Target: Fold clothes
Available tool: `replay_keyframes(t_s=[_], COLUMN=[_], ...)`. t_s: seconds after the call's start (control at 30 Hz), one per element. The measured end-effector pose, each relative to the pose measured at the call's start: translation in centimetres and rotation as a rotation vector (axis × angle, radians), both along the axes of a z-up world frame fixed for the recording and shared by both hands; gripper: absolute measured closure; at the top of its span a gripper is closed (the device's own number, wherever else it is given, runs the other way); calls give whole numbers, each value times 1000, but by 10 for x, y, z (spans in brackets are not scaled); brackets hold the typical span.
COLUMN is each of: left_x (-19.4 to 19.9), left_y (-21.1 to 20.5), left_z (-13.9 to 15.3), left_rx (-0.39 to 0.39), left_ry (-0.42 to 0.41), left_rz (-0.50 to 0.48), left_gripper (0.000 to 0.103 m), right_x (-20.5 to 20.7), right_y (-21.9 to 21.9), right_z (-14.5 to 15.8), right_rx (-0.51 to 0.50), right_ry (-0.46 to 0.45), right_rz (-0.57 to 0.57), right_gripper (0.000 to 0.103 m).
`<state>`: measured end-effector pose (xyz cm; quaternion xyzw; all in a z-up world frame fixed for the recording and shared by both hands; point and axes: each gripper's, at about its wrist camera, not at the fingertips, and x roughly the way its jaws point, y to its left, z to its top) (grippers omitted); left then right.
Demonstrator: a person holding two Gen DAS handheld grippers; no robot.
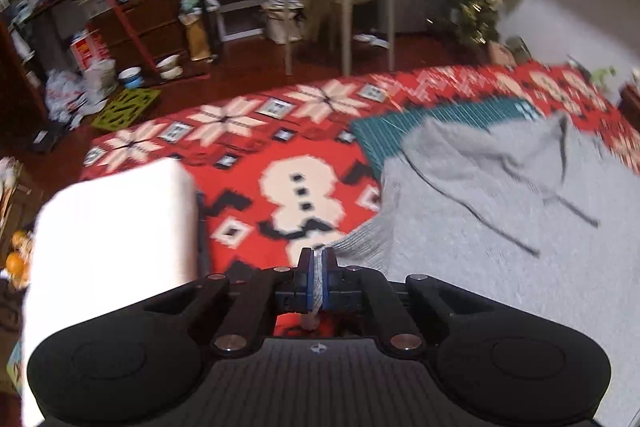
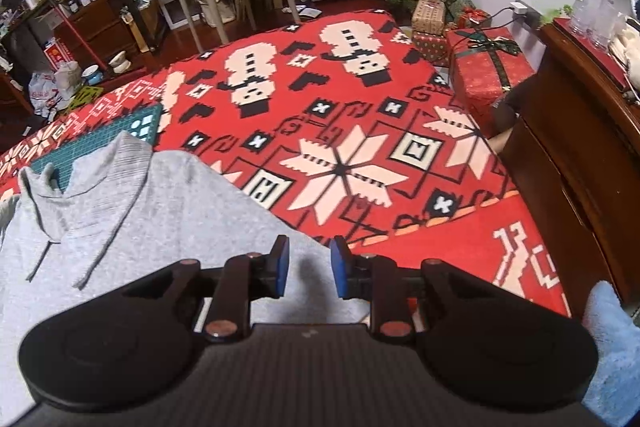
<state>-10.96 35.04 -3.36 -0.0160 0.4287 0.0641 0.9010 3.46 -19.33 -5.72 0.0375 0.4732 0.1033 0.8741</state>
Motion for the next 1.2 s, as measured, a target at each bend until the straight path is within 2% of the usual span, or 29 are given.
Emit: replay_keyframes(t_s=[0.13, 0.33, 0.4, 0.47, 0.57, 0.67, 0.73, 0.83, 0.93, 0.97, 1.03, 1.07, 1.2], left_x=[0, 10, 9, 5, -7, -24, -37, -47, -46, -44, -39, -37, -36], left_y=[13, 21, 24, 25, 23, 18, 12, 0, -5, -6, -5, -4, -2], left_z=[7, -19, -17, -11, -3, -3, -6, -18, -33, -35, -36, -34, -19], left_rx=[-18, 13, 3, -15, -39, -44, -50, -13, 35, 40, 41, 38, 60], left_ry=[12, 67, 49, 28, 17, 20, 14, 30, 47, 46, 41, 39, 32], left_rz=[60, 165, 169, 150, 104, 80, 57, 13, -4, -5, -10, -15, -30], left_gripper=[99, 98, 88, 83, 66, 61, 53, 51, 54, 59, 75, 97, 99], right_x=[0, 0, 0, -1, -2, -3, -3, -4, -4, -4, -4, -5, -5], right_y=[6, 11, 12, 13, 14, 17, 19, 22, 22, 23, 23, 23, 23], right_z=[0, 1, 1, 1, 1, 1, 2, 4, 7, 7, 7, 7, 4], right_rx=[2, 0, 2, 11, 26, 37, 41, 38, 35, 33, 30, 30, 23], right_ry=[0, 1, 2, 4, 10, 13, 13, 10, 5, 4, 4, 5, 9], right_rz=[16, 32, 38, 44, 54, 65, 71, 78, 77, 77, 77, 79, 96], right_gripper=[78, 78, 77, 77, 75, 74, 74, 74, 74, 74, 74, 74, 74])
